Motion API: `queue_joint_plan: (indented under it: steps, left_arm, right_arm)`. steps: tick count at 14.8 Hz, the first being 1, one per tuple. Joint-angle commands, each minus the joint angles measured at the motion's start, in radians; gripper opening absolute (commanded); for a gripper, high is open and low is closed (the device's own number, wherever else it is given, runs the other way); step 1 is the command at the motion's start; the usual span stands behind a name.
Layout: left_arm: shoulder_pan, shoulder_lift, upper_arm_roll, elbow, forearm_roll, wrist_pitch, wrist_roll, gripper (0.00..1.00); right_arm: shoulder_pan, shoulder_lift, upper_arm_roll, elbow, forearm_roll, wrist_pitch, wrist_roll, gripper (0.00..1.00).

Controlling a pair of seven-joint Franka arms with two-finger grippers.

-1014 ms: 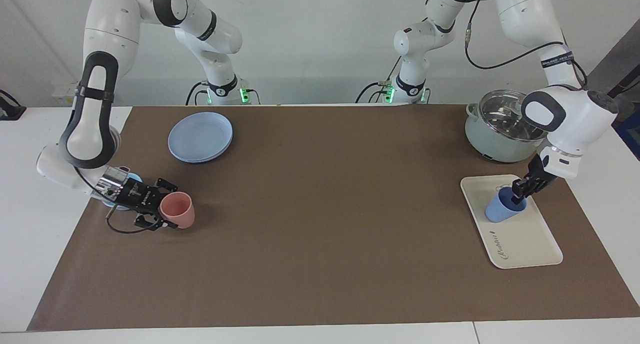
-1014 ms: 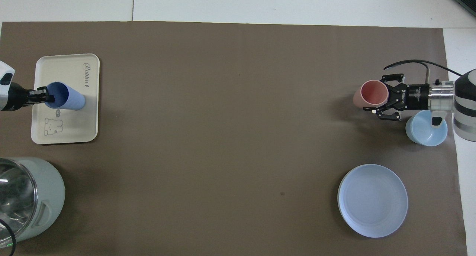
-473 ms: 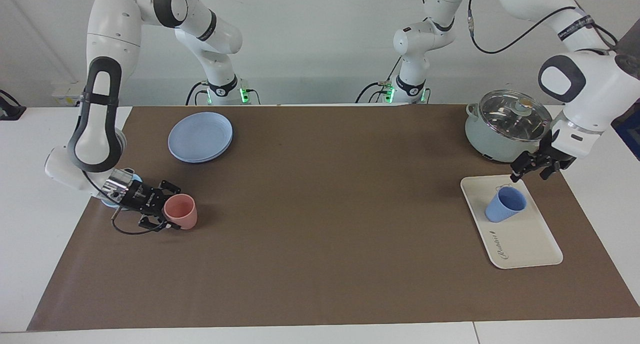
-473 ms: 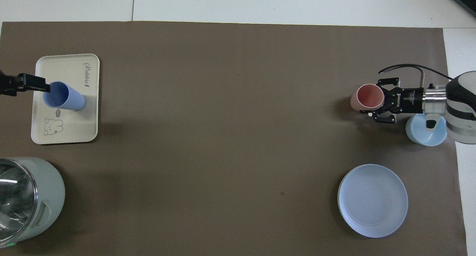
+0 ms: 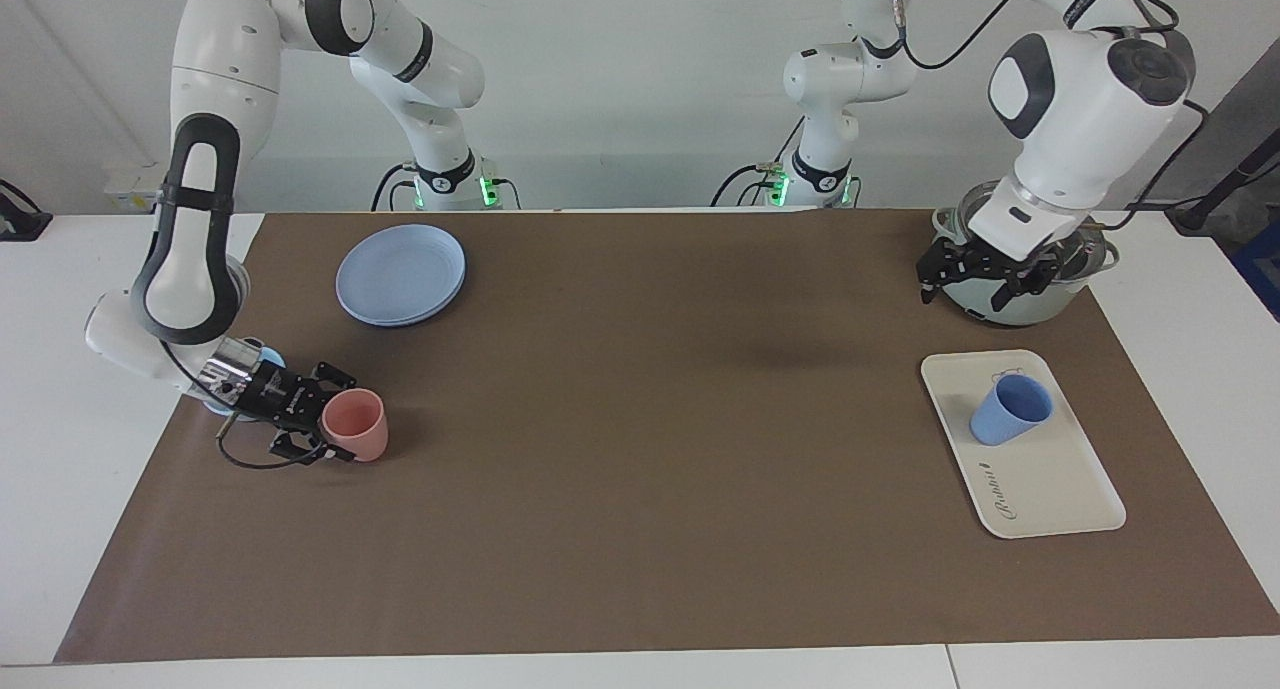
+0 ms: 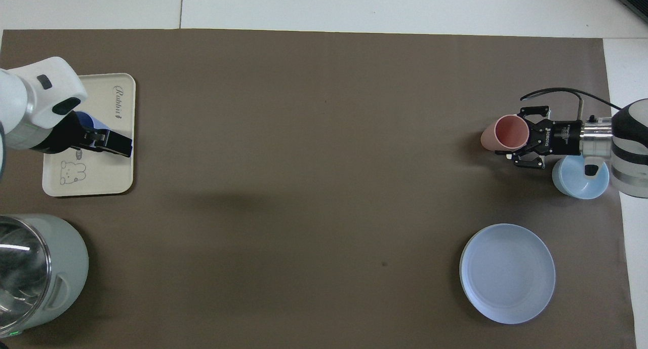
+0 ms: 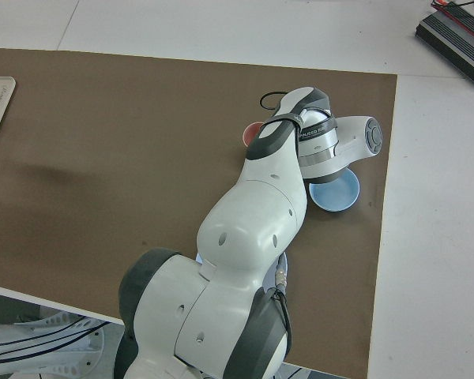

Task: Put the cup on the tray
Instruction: 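Set the blue cup upright on the tray and open the left gripper, then release the pink cup on the table and raise the right gripper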

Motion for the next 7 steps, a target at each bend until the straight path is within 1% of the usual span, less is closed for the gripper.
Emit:
queue_joint_plan:
  steps: [1, 3, 5, 7]
  left_arm:
    - [-0.036, -0.066, 0.014, -0.053, 0.02, 0.0, -0.046, 1.0]
    - [-0.034, -0.08, 0.015, -0.024, 0.011, -0.038, -0.047, 1.0]
    - [-0.029, -0.071, 0.017, 0.067, 0.008, -0.11, -0.045, 1.0]
    - [-0.023, -0.061, 0.017, 0.15, 0.008, -0.189, -0.045, 1.0]
  right_arm:
    - [-0.024, -0.011, -0.005, -0.021, 0.001, 0.038, -0.04, 0.98]
    - [-0.032, -0.013, -0.013, -0.021, 0.0, 0.04, -0.069, 0.98]
    - [-0.036, -0.013, -0.025, -0.021, -0.014, 0.042, -0.119, 0.98]
    - [-0.035, -0.03, -0.031, -0.016, -0.099, 0.042, -0.17, 0.98]
